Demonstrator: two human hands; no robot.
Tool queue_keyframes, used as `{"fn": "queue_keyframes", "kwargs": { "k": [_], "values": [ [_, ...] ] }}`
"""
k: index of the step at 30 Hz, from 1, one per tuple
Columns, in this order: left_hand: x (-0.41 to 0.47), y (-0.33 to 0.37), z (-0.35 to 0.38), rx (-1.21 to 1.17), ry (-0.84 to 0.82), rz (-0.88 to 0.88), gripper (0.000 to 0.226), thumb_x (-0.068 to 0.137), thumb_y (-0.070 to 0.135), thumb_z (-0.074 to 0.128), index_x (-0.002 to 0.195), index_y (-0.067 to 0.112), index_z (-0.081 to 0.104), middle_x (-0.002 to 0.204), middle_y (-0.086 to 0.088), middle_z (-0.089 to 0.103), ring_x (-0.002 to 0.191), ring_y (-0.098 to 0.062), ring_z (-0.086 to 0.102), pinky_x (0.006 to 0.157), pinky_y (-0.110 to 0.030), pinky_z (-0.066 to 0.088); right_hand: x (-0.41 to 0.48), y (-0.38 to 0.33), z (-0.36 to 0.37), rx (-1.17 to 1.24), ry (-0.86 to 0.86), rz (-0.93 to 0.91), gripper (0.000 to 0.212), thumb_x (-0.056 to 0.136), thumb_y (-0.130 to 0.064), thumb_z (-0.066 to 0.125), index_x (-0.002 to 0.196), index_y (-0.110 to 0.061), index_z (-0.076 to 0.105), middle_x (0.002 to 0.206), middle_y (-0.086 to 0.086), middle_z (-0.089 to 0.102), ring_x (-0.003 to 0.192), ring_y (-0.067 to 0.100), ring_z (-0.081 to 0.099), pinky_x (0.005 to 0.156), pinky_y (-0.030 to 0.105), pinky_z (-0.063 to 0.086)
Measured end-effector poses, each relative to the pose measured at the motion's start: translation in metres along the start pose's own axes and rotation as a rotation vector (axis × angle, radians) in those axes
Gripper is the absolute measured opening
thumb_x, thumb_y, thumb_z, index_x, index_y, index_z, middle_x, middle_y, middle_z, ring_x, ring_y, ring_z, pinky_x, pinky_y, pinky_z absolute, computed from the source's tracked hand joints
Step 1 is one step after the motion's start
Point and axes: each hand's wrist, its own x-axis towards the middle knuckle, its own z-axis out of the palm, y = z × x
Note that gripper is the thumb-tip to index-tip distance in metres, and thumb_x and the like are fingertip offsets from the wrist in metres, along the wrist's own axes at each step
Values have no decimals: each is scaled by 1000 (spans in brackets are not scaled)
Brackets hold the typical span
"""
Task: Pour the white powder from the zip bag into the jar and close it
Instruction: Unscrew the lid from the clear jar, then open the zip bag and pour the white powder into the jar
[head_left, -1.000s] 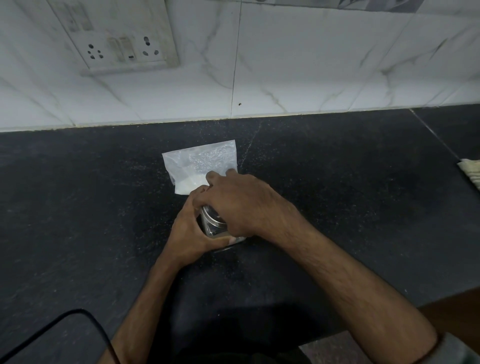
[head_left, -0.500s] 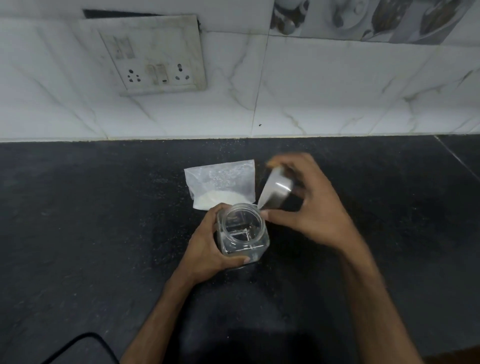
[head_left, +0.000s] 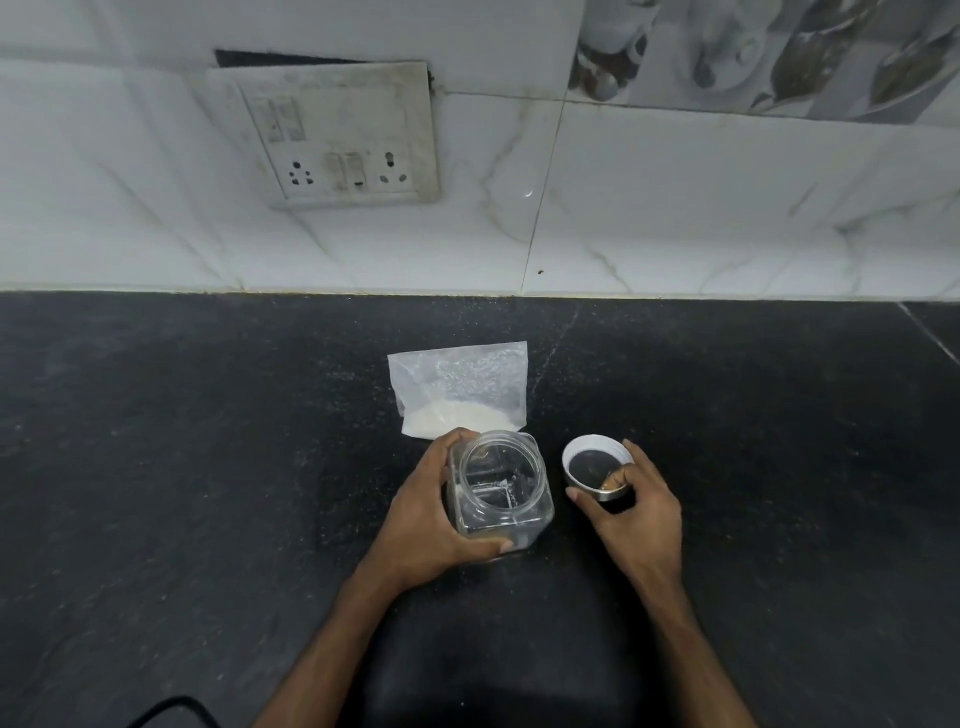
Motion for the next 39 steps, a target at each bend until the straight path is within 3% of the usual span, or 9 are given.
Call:
{"fn": "queue_keyframes", "kwargs": {
  "k": [6,8,13,18,21,24,27,31,39],
  "values": [
    [0,0,-2,-18,-1,31,97,48,32,96,129,36,44,122,14,62,116,-10,61,100,-43,50,3,1,-2,-192,-70,37,37,61,-36,91,68,-30,55,144,4,55,137,21,48,112,57,29],
    [0,2,-2,-22,1,47,94,49,30,96,127,41,45,122,14,62,115,-10,62,99,-42,50,5,-13,-6,-213,-45,81,31,63,-42,89,72,-27,63,146,3,52,141,21,41,113,55,21],
    [0,6,-2,-40,-10,68,93,49,30,96,127,43,45,124,15,62,117,-9,61,100,-42,49,55,-97,-18,85,-8,7,43,78,-59,69,96,-21,66,94,-11,68,99,15,67,87,34,51],
    [-3,12,-5,-80,-71,53,109,47,37,98,134,51,35,132,19,57,123,-4,57,104,-38,47,115,-136,25,-15,-416,216,74,87,-76,41,131,-18,47,128,6,59,116,27,58,94,41,44],
    [-2,8,-24,-72,-193,6,142,42,58,93,151,46,3,151,25,33,139,6,33,114,-27,31,130,-137,49,81,-458,292,63,87,-74,45,111,-15,53,120,5,61,107,23,59,93,42,47],
    [23,-8,-58,-92,-6,-34,117,60,84,63,153,35,12,154,20,31,142,3,29,118,-30,26,137,-135,63,220,-382,319,46,87,-64,57,80,-19,48,95,1,61,89,19,58,86,39,50],
    [66,-15,-85,12,226,-234,86,79,81,44,146,28,36,142,5,50,129,-14,51,108,-33,40,139,-135,66,296,-294,337,36,88,-50,66,90,-15,57,101,2,64,94,20,60,76,31,43],
    [114,-19,-93,-138,92,-472,50,96,63,32,129,30,48,115,-5,66,100,-23,65,82,-33,51,142,-138,66,393,-216,332,28,90,-39,69,94,-11,68,96,-1,67,94,18,61,78,27,41],
    [143,-4,-98,-364,256,-291,19,97,28,59,109,18,70,100,-2,75,90,-19,69,70,-26,52,140,-136,44,533,-272,191,40,86,-20,75,122,-21,57,79,5,77,85,17,74,88,37,55]
  ]
}}
